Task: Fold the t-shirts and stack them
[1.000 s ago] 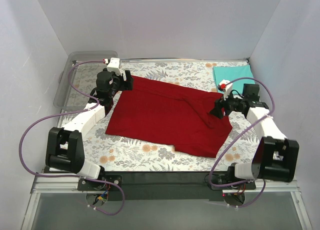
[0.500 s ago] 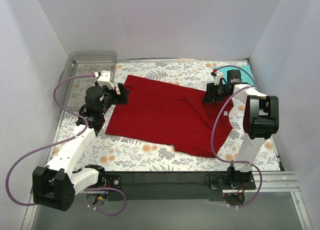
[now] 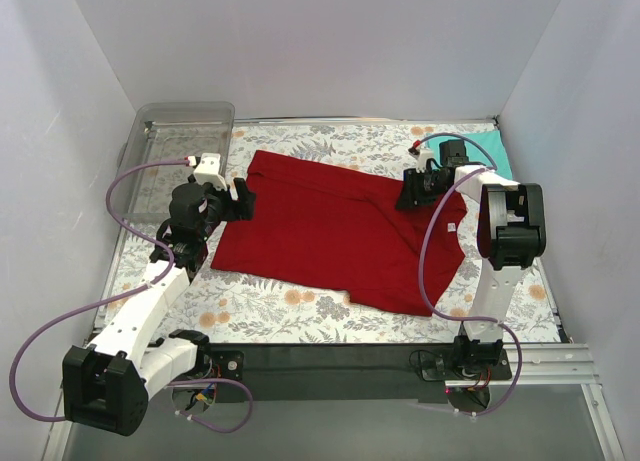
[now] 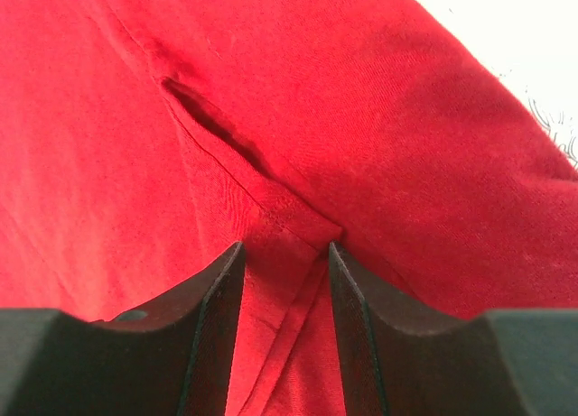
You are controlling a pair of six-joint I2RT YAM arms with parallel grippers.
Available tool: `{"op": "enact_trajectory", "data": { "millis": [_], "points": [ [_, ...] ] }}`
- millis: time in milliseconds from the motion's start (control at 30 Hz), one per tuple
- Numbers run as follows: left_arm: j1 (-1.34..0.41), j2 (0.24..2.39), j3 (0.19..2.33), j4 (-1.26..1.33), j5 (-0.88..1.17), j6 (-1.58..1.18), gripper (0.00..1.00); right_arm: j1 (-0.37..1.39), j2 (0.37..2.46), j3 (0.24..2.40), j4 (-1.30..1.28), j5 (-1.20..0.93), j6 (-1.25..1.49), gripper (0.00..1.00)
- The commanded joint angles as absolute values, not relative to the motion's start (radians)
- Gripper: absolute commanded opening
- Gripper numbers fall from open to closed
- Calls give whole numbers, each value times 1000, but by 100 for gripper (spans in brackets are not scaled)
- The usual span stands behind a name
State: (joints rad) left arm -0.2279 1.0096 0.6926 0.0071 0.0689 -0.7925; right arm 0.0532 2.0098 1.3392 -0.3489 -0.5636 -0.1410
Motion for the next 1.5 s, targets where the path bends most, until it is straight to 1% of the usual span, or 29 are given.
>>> {"op": "enact_trajectory", "data": {
  "millis": [0,100,300,333,433,733,900,933,967,1000,1033,1067,1100,1167,1233,1367,1400,1467],
  "points": [
    [-225,983,673,5,57,-790,69,51,2014,1370,-365,-568,-138,41],
    [-224,977,670,5,55,-792,69,51,2019,1374,-365,-568,-141,37],
    [-224,977,667,6,55,-793,69,55,2019,1376,-368,-563,-155,16],
    [-224,977,667,5,55,-793,68,55,2014,1374,-368,-566,-156,10],
    [-224,974,666,6,55,-793,69,58,1980,1359,-368,-578,-172,1],
    [-224,977,664,6,60,-795,69,121,1819,1249,-380,-627,-225,1],
    [-224,976,663,6,57,-793,69,205,1796,1210,-437,-664,-307,1],
    [-224,974,663,6,57,-790,69,227,1796,1210,-509,-669,-349,3],
    [-224,976,663,6,57,-790,69,267,1798,1210,-541,-666,-418,7],
    [-224,974,664,5,55,-792,69,285,1796,1207,-578,-675,-455,17],
    [-222,974,664,6,55,-790,69,297,1789,1203,-603,-672,-480,44],
    [-224,973,663,6,55,-788,69,308,1780,1197,-645,-675,-507,45],
    [-224,971,661,6,55,-788,69,308,1766,1181,-655,-678,-555,48],
    [-224,966,660,6,54,-788,69,308,1718,1170,-681,-669,-593,51],
    [-224,966,661,8,55,-788,69,307,1686,1166,-701,-683,-643,51],
    [-224,973,663,9,57,-788,69,298,1621,1192,-693,-724,-649,50],
    [-224,971,661,9,55,-788,69,295,1620,1198,-683,-736,-644,48],
    [-224,969,661,8,54,-790,69,293,1605,1210,-673,-767,-667,47]
  ]
}}
